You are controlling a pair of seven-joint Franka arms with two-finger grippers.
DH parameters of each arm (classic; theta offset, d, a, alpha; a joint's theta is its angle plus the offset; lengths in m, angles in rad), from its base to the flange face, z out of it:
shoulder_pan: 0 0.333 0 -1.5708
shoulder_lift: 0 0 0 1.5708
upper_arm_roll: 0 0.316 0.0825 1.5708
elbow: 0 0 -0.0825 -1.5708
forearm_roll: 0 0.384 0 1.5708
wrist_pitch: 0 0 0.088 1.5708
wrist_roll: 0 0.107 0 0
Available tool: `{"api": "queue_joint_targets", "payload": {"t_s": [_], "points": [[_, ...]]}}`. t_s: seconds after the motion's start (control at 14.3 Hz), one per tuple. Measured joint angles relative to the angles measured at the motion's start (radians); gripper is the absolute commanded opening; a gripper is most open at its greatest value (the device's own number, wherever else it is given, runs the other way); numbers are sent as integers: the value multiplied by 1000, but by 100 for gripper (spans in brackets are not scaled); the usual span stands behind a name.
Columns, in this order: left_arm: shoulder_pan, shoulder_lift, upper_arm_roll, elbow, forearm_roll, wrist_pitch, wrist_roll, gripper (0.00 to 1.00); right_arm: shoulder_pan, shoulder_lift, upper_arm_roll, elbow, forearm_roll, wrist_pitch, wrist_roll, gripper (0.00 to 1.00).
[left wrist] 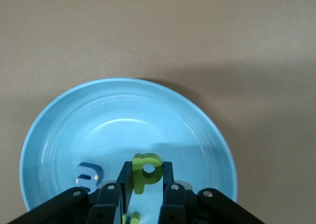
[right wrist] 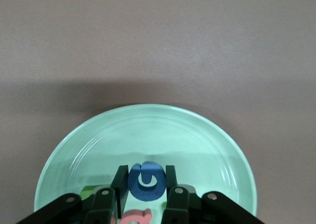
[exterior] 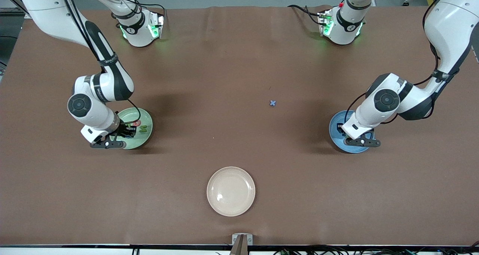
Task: Sort upper and lower case letters into plates
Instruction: 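Open the left gripper over the blue plate while the right gripper withdraws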
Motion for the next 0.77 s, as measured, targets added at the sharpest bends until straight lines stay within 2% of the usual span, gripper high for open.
{"api": "queue_joint_targets", "payload": {"t_s": [0.07, 0.14, 0.21, 0.28, 0.56, 0.63, 0.7, 0.77], "points": [[2, 6, 7, -1, 0, 9, 7, 0, -1, 14, 0, 0, 0, 12, 0, 4], [3, 12, 11, -1, 7, 13, 11, 0, -3, 27, 0, 0, 1, 19, 0, 22], [3, 16, 15, -1, 26, 14, 11, 0, -5, 36, 0, 0, 2, 22, 0, 79], [3, 19, 23, -1, 41, 16, 11, 0, -7, 40, 0, 0, 2, 22, 0, 100], [4, 30, 51, -3, 47, 54, 11, 1, -7, 36, 1, 16, 2, -7, 0, 100], [5, 34, 53, -3, 48, 60, 11, 5, -7, 30, 3, 32, 2, -46, 1, 100], [5, 38, 54, -3, 48, 63, 11, 10, -7, 18, 6, 57, 2, -103, 2, 100], [5, 40, 54, -3, 48, 63, 11, 34, -7, -1, 8, 85, 3, -171, 3, 100]]}}
